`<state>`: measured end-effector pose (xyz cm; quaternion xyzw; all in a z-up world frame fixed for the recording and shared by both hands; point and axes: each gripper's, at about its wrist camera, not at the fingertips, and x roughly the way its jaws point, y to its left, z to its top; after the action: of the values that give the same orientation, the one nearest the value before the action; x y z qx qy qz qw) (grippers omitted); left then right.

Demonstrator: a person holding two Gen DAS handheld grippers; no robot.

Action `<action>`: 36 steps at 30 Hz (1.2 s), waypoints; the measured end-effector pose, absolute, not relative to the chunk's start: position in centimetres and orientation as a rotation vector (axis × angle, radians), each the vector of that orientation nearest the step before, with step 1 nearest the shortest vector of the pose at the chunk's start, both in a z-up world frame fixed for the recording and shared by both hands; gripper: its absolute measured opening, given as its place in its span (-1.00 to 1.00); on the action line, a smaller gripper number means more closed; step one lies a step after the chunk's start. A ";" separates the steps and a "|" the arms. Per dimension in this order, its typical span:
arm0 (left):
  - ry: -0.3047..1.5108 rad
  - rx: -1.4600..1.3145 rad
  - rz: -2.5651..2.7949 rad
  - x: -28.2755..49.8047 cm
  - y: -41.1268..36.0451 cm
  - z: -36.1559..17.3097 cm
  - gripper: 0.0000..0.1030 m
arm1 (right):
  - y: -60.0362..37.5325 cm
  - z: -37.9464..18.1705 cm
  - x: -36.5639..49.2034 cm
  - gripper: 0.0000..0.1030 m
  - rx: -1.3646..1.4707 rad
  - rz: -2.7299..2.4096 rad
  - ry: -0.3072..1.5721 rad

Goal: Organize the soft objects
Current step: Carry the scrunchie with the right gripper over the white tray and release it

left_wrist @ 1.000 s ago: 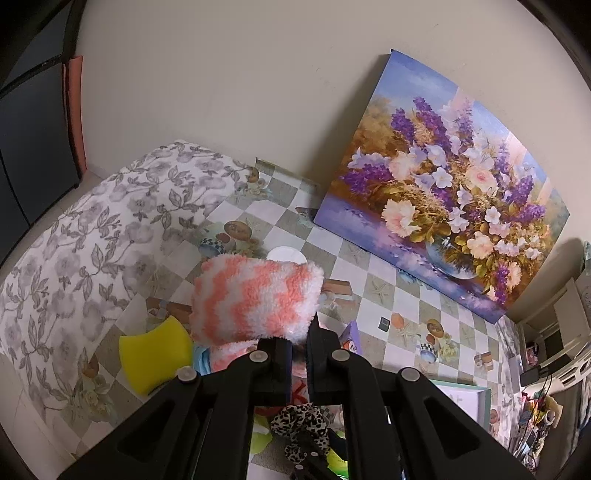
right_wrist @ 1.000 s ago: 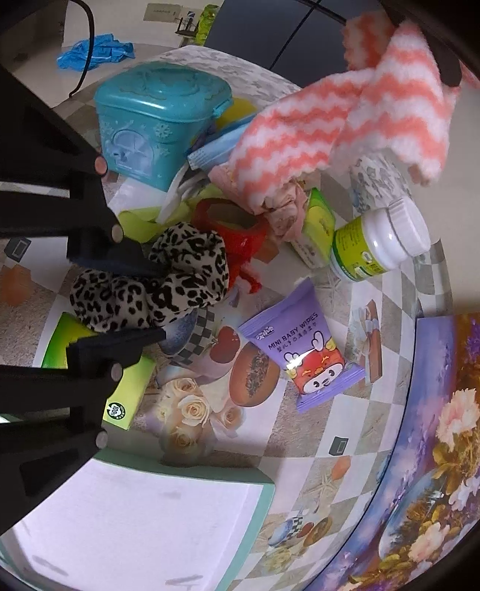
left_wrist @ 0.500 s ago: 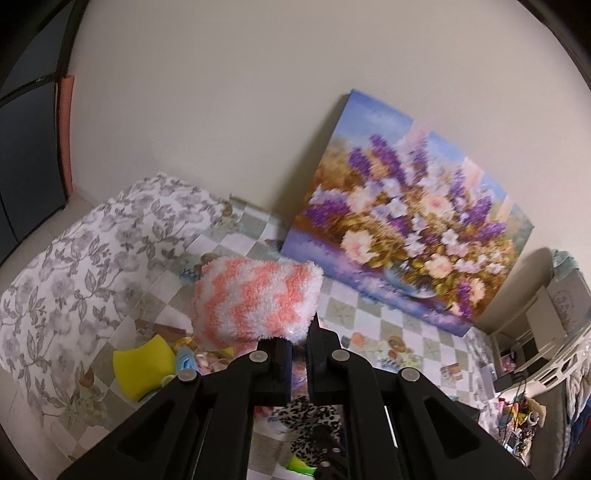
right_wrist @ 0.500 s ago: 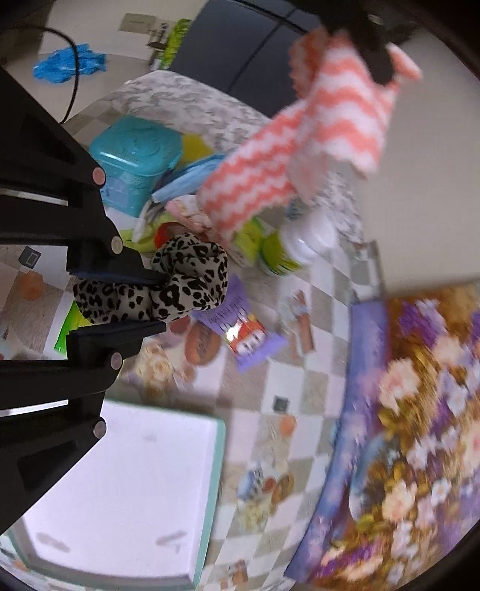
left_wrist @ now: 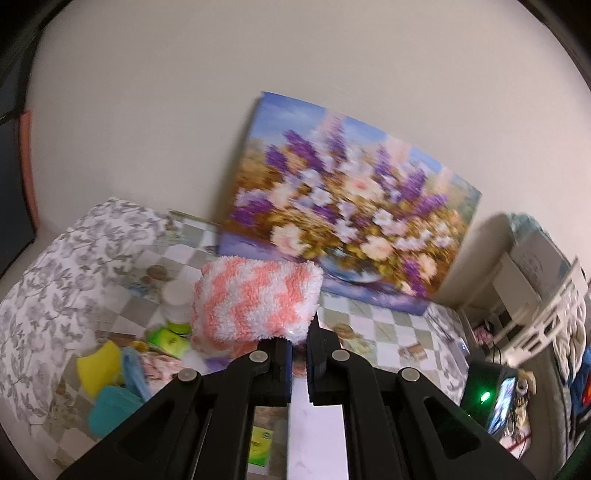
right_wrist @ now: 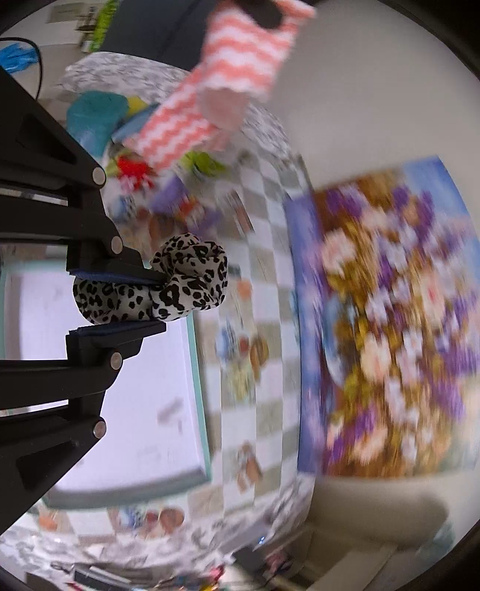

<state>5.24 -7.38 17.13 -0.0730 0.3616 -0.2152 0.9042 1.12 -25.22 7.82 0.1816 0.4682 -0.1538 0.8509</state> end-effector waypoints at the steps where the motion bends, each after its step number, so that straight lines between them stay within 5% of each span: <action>1: 0.750 -0.139 -0.456 5.0 -8.0 17.0 -0.89 | -26.2 7.9 0.5 -0.62 0.387 -0.350 0.981; 21: 0.933 0.098 -0.700 1.7 -22.7 9.5 -0.88 | -38.2 3.3 -5.1 -0.60 0.522 -0.557 1.045; 36: 1.138 0.165 -0.600 4.9 -24.1 -0.5 -0.88 | -38.5 -2.6 -3.4 -0.56 0.558 -0.539 1.168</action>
<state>4.91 -24.11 -0.49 0.0770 0.5301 -0.2796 0.7968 -3.41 -38.52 -2.61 0.2568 0.5374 -0.2480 0.7641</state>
